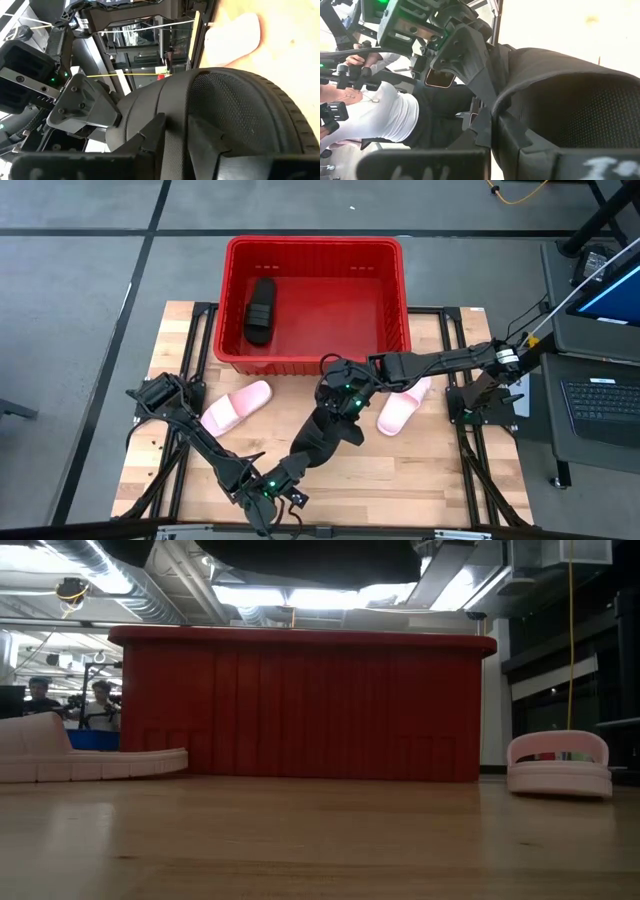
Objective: Pick and place slides into bin
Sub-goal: Put the black slide into the red bin
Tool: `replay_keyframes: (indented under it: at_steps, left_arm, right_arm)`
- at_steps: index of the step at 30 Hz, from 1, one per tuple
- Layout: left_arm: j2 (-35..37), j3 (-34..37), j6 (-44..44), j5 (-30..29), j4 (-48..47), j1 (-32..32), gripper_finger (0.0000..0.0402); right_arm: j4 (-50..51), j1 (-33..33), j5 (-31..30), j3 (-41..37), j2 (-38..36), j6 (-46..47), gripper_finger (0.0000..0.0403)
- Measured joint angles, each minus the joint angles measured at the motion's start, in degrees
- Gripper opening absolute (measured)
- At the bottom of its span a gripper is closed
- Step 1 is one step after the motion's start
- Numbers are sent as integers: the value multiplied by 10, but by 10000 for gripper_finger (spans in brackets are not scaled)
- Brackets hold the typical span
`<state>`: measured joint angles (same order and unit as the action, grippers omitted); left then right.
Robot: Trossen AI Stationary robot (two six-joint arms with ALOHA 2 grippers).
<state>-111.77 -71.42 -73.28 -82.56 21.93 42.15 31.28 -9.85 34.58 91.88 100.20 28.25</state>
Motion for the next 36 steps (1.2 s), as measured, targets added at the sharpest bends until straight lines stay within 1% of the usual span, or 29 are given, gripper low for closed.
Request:
replay_keyframes:
  at_steps: [7,10,13,17,27,30,36]
  left_arm:
    - [0,0,-1,1,0,0,23]
    - [0,0,-1,0,0,0,13]
    - [0,0,-1,0,0,0,12]
    - [0,0,-1,0,0,0,29]
    - [0,0,-2,-5,2,0,90]
    - [0,0,-12,-9,2,0,98]
    - [0,0,-11,-13,2,0,99]
  right_arm:
    - [2,0,3,0,0,0,14]
    - [3,-1,3,0,0,0,14]
    - [2,-1,3,0,0,0,14]
    - [2,-1,3,0,0,0,14]
    - [-10,-2,7,0,0,2,14]
    - [-11,-2,8,0,0,15,14]
    - [-19,-2,13,0,0,23,14]
